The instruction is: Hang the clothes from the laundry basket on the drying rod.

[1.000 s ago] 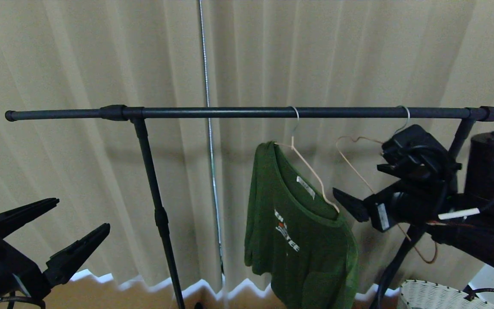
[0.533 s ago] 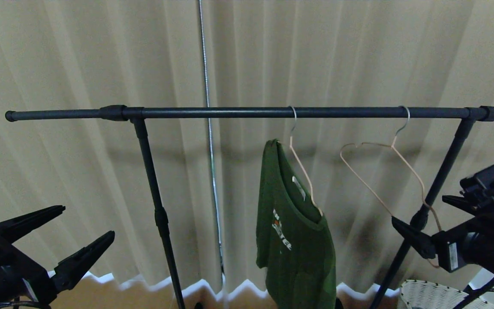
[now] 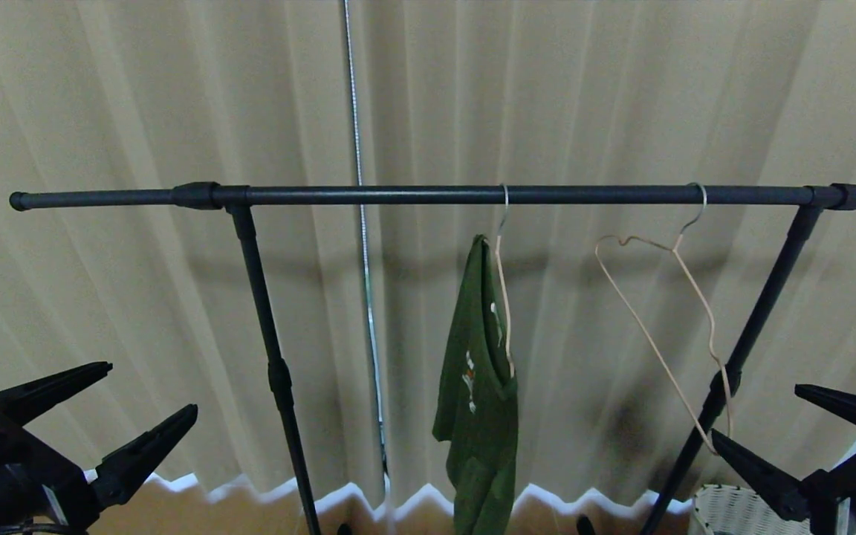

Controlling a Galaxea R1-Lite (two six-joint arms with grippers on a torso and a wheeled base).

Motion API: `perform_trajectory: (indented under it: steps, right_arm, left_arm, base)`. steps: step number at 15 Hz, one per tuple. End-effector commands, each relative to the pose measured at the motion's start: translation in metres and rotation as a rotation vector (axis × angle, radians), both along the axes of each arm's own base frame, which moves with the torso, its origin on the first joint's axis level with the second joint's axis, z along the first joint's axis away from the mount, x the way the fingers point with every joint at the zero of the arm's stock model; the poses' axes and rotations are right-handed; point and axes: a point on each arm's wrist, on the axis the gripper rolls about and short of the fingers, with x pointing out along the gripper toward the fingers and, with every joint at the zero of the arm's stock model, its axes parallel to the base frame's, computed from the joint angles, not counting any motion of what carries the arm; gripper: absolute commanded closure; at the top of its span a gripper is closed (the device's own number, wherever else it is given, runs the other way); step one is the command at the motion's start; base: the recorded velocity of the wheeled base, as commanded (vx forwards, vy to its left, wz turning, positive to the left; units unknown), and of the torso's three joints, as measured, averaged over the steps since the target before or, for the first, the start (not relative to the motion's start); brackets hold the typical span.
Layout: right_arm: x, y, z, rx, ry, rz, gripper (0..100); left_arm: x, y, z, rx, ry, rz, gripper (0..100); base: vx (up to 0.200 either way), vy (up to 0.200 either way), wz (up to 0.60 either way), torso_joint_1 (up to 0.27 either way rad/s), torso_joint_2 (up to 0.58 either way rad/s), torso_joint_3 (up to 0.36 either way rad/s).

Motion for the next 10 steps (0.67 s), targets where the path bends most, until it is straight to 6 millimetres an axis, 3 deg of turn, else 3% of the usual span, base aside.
perform_trajectory:
  steps: [1, 8, 10]
  right_arm:
    - [-0.0047, -0.0020, 0.0033, 0.011, -0.029, 0.001, 0]
    - [-0.0038, -0.0015, -0.0041, -0.001, 0.009, 0.005, 0]
    - [-0.0043, -0.0017, -0.0054, -0.003, 0.013, 0.005, 0]
  left_arm:
    - [0.0008, 0.0015, -0.0006, 0.002, 0.003, 0.013, 0]
    - [-0.0002, 0.0026, -0.0056, 0.005, 0.023, 0.021, 0]
    - [-0.0006, 0.0026, -0.0080, 0.007, 0.033, 0.021, 0]
  base:
    - [0.000, 0.000, 0.00, 0.000, 0.00, 0.000]
    - [0.000, 0.000, 0.00, 0.000, 0.00, 0.000]
    - [-0.200, 0.000, 0.00, 0.002, 0.00, 0.010]
